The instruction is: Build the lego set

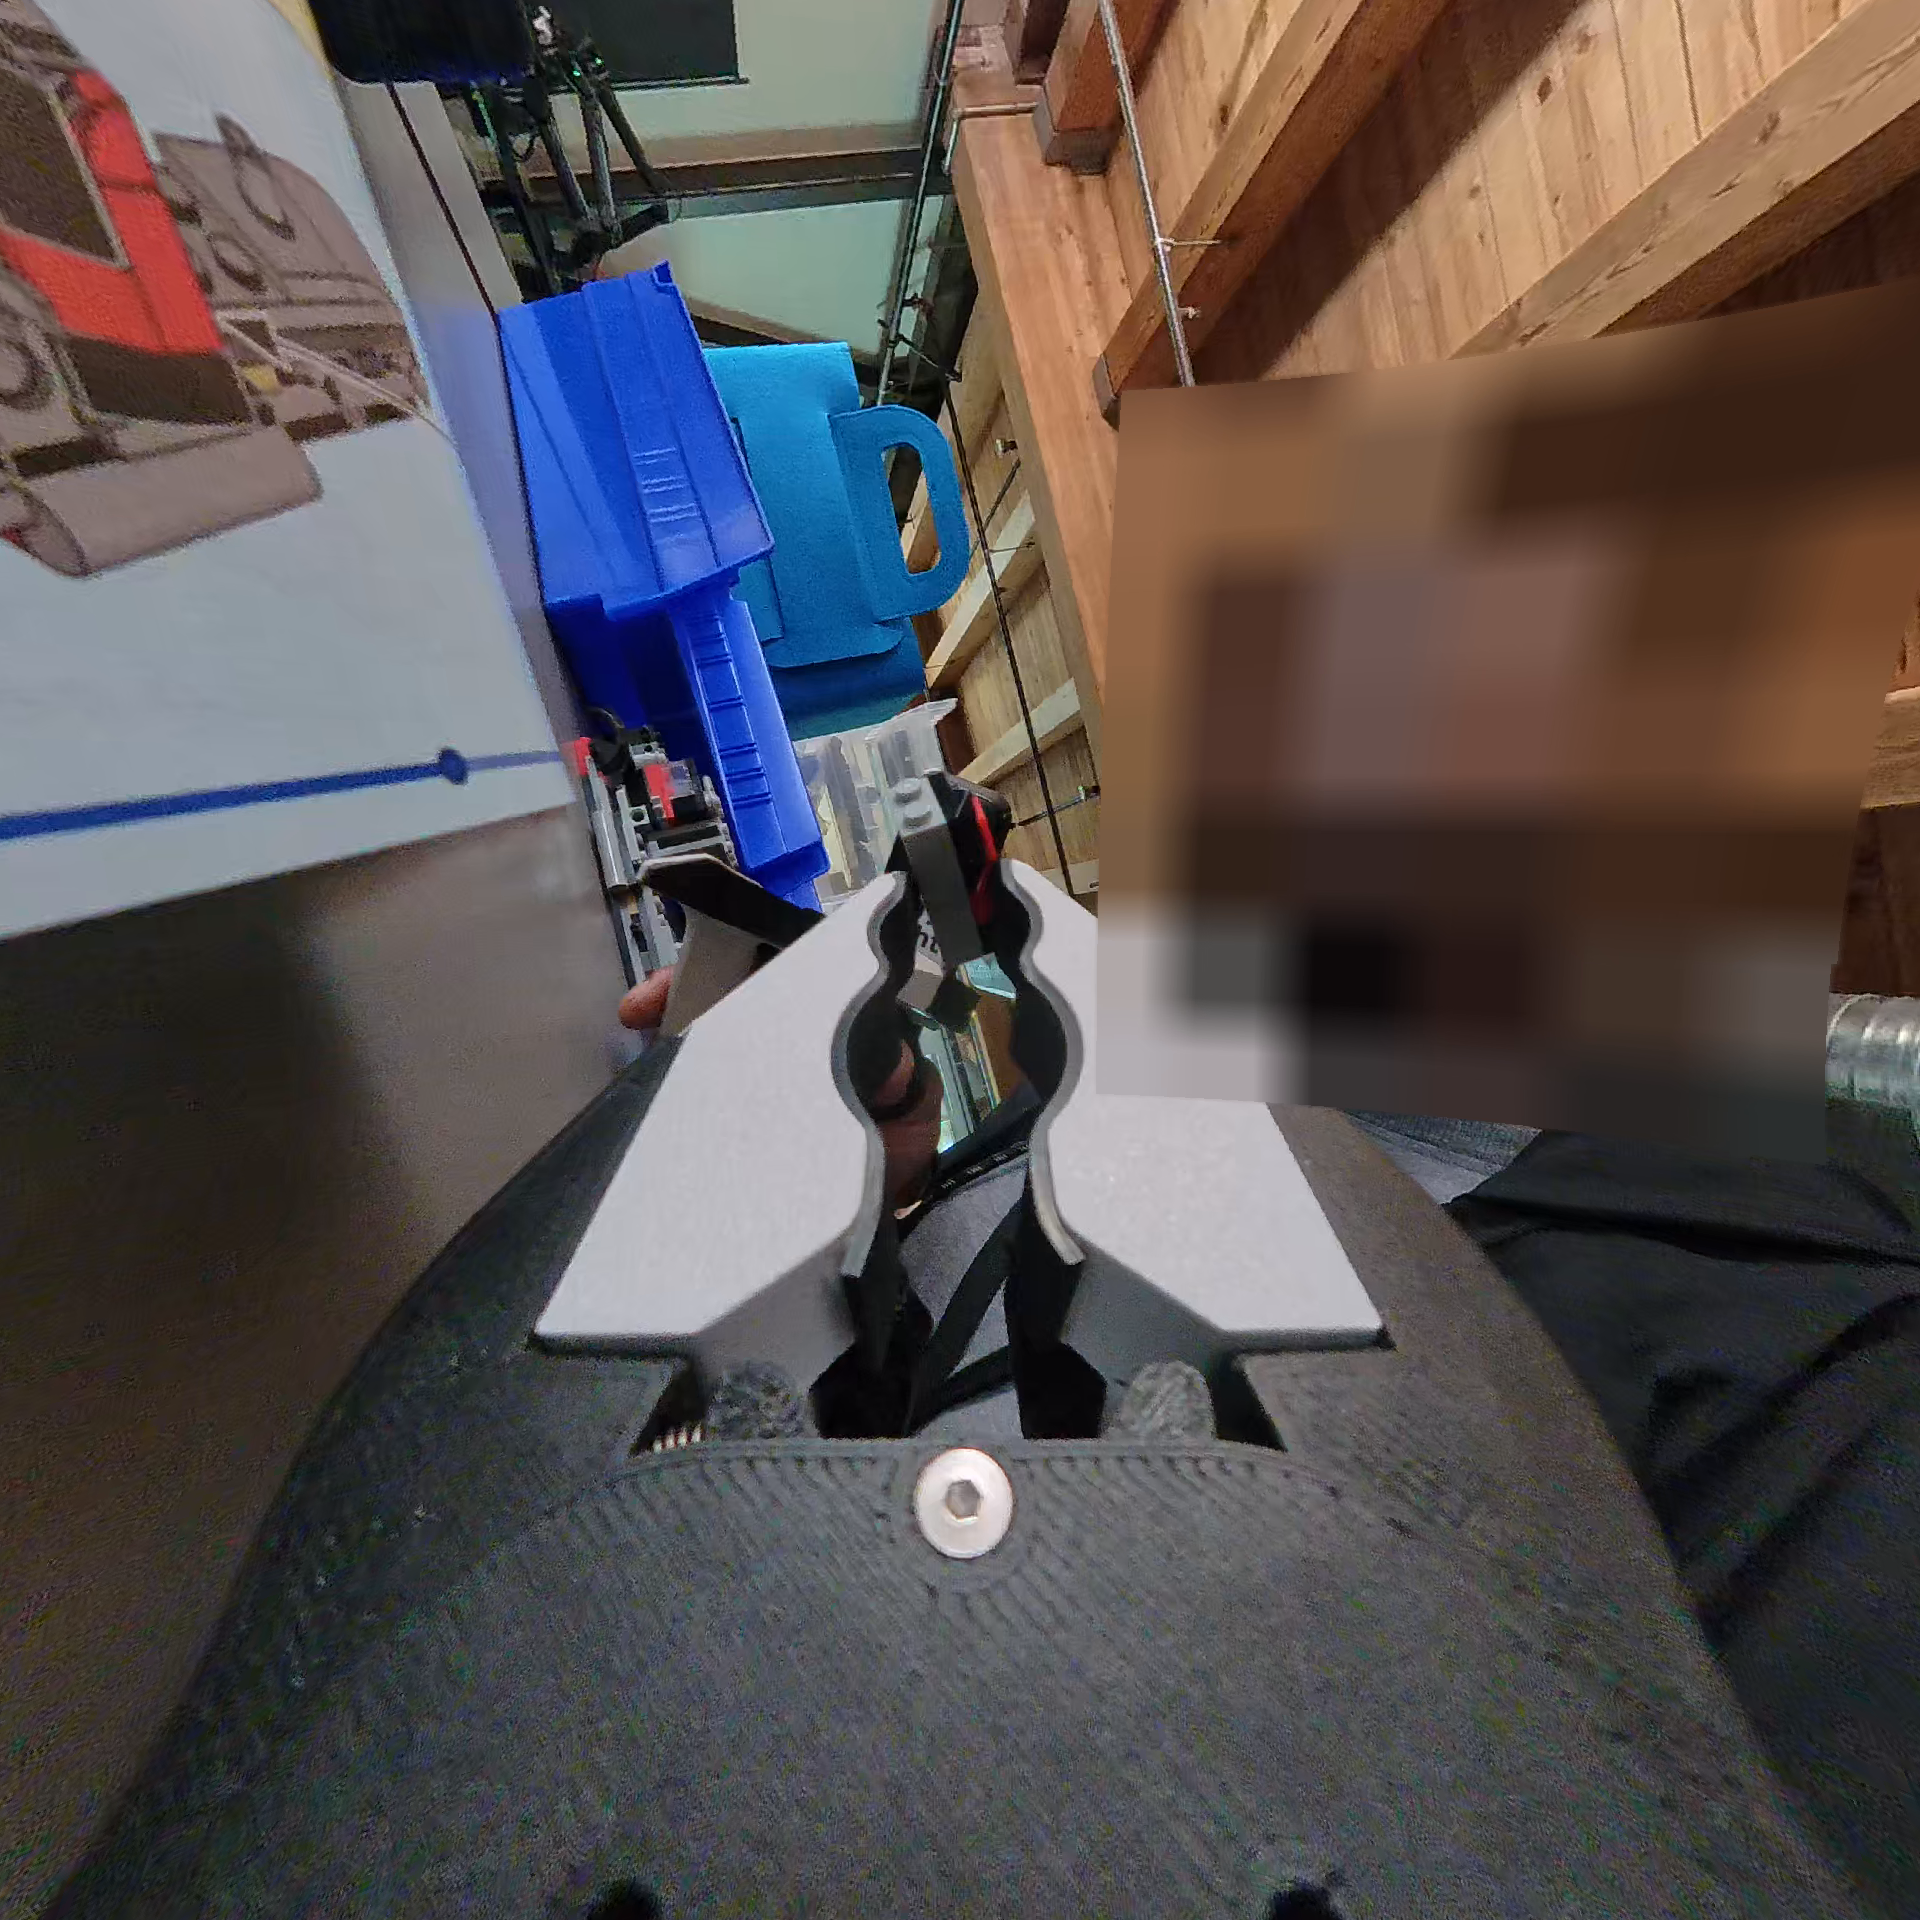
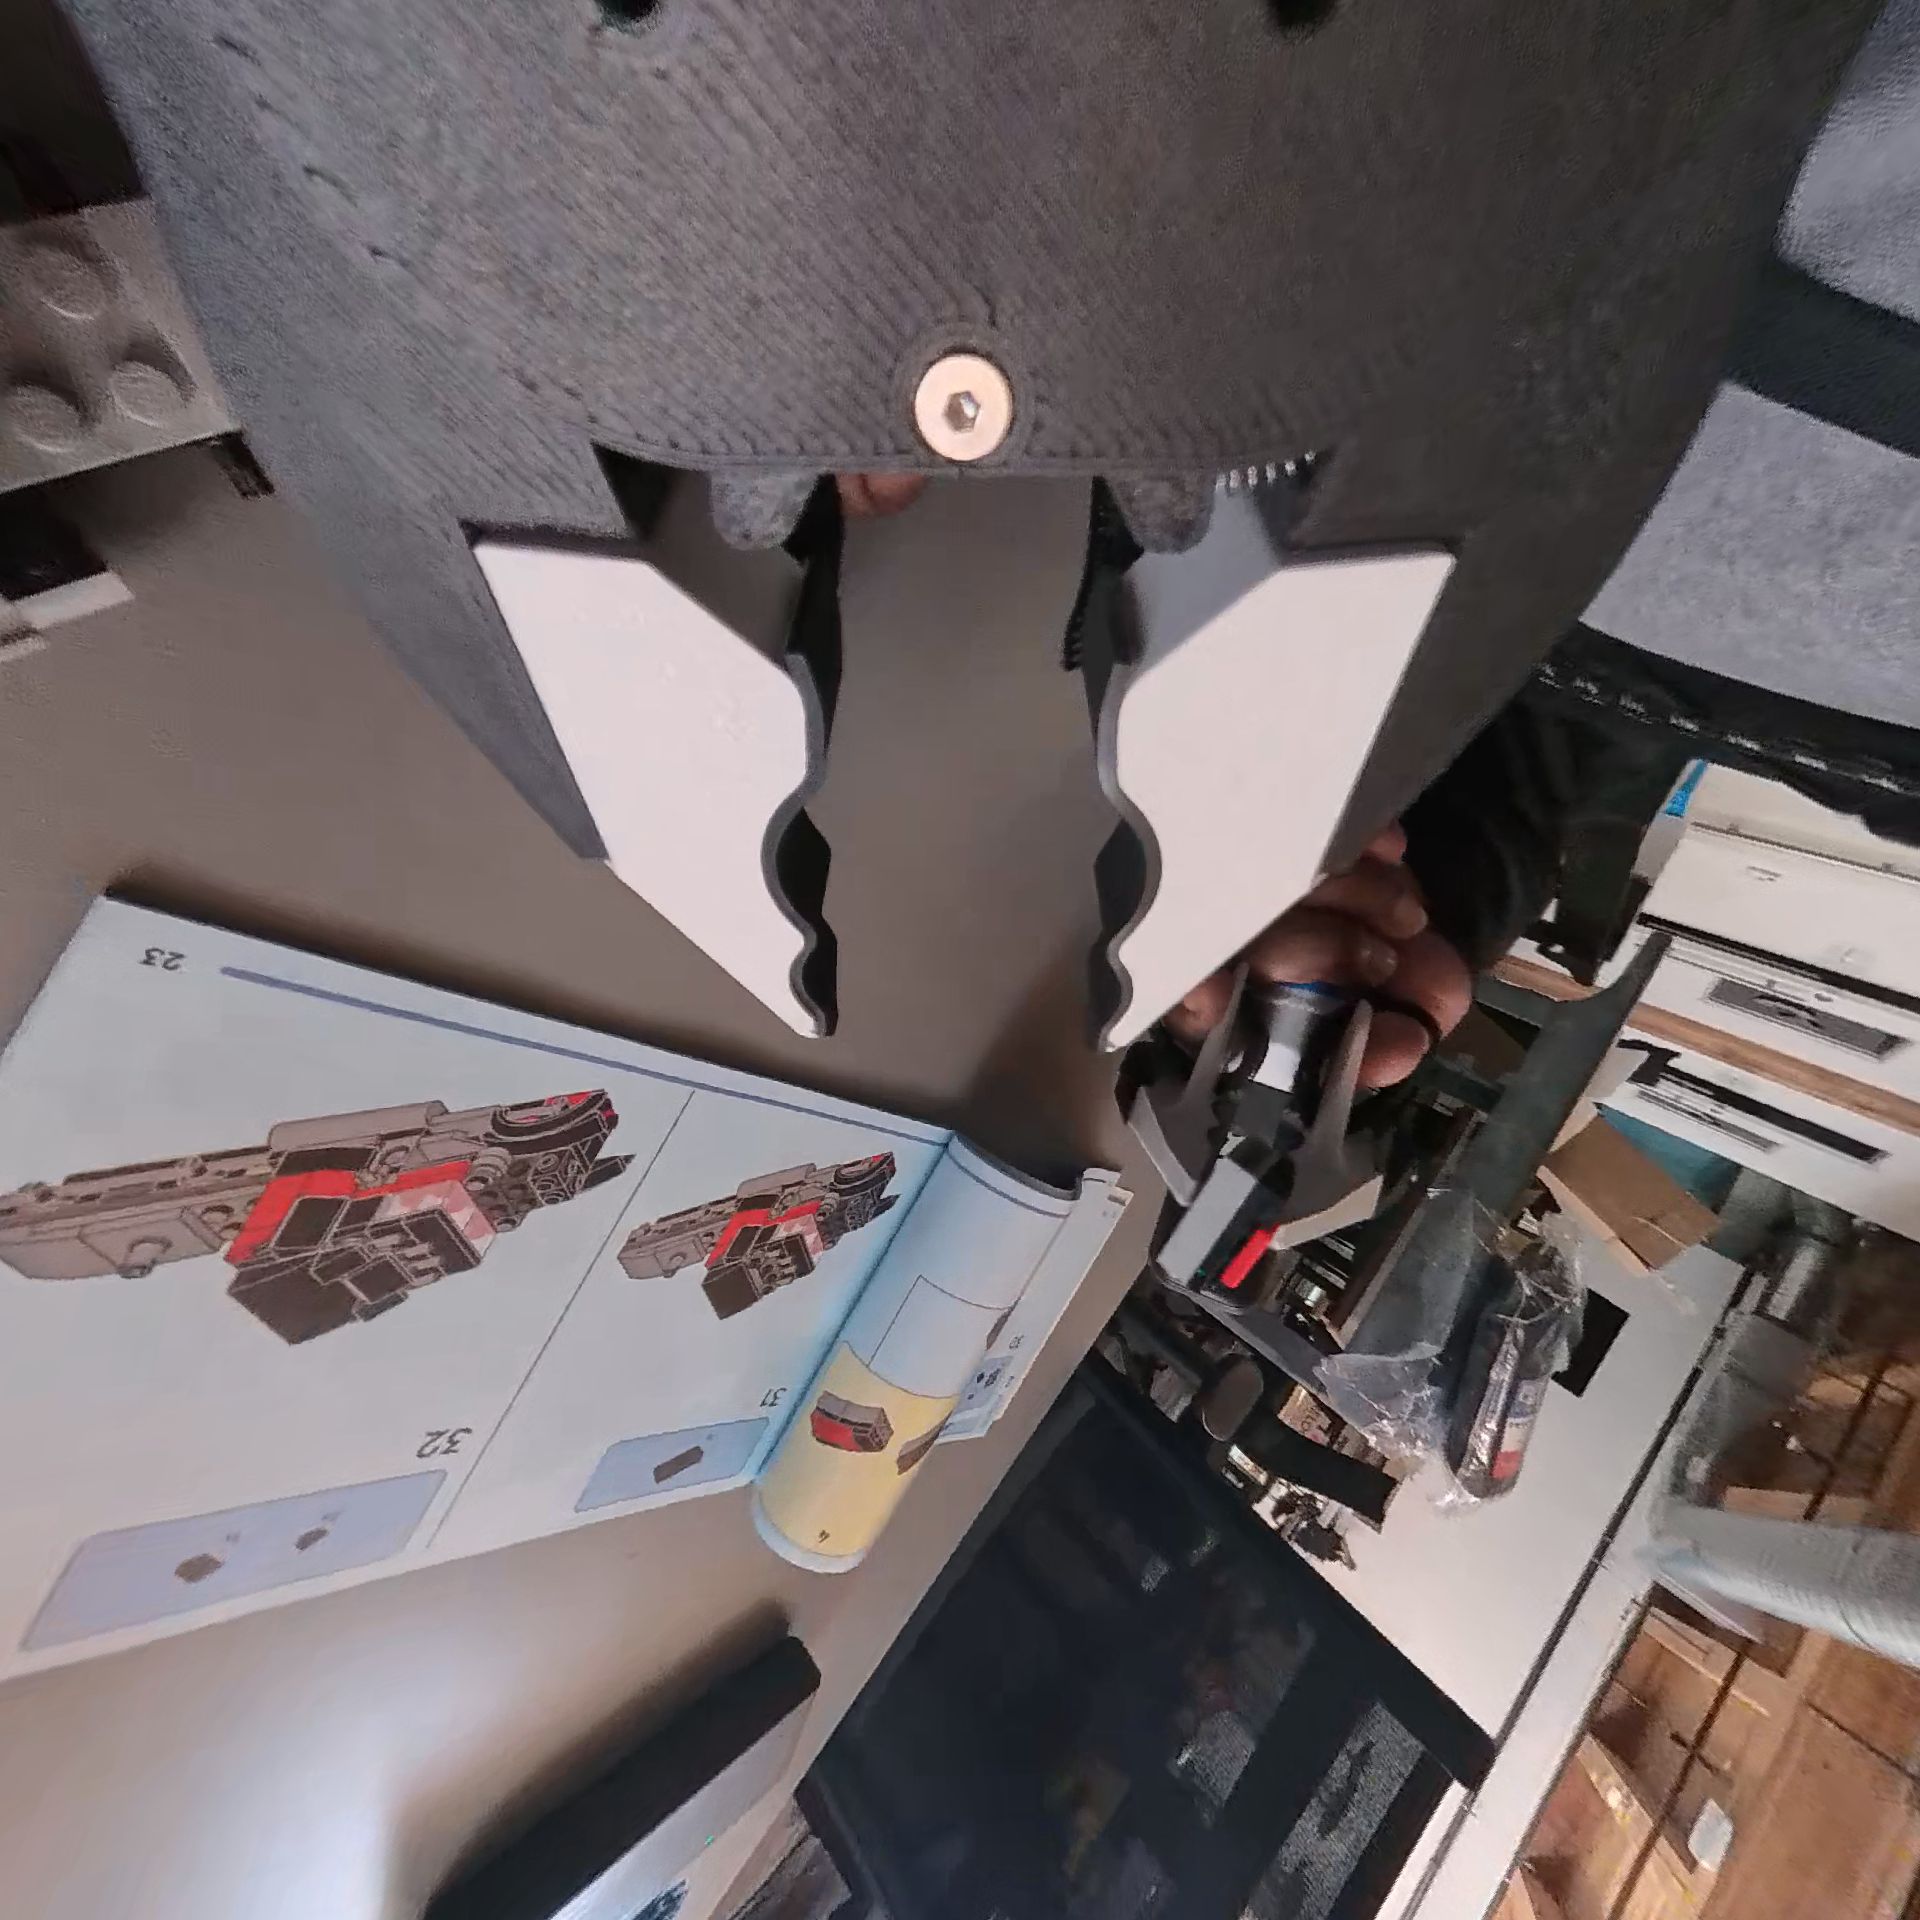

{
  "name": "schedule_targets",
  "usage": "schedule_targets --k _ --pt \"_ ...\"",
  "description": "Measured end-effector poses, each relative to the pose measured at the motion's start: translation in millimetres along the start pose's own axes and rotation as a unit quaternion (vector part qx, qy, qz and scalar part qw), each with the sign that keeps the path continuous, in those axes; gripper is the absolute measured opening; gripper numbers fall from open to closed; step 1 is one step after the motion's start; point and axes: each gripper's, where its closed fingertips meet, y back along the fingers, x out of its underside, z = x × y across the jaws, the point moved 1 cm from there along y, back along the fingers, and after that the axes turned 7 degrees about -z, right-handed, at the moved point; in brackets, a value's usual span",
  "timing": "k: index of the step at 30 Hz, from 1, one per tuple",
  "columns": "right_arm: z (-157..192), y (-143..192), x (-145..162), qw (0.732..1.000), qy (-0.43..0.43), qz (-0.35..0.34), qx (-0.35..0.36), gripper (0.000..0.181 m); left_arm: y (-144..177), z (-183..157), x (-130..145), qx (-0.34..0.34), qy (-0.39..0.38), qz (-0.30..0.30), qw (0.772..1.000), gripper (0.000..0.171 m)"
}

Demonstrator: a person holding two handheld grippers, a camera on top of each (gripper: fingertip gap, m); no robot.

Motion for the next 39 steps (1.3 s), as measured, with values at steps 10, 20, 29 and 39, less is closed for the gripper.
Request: schedule_targets --k 10,20,29,39 --pt "8.1 5.2 -1.0 0.999 -0.01 -0.002 -0.037 0.048 -10.2 10.8 6.0 -0.045 -0.039 0.012 0.998 0.014" --pt "48.5 18.6 -8.5 0.984 -0.081 0.024 -0.159 0.045 -17.5 -2.2 49.3 -0.017 -0.09 0.028 0.995 0.014" --pt "60.9 34.9 -5.2 0.976 -0.114 0.04 -0.18 0.039 -16.9 -4.6 83.0 -0.034 -0.144 0.078 0.986 0.014" --pt "68.6 40.5 10.3 0.973 -0.111 0.072 -0.187 0.03 -16.0 -14.7 89.9 -0.017 -0.181 0.094 0.979 0.014"
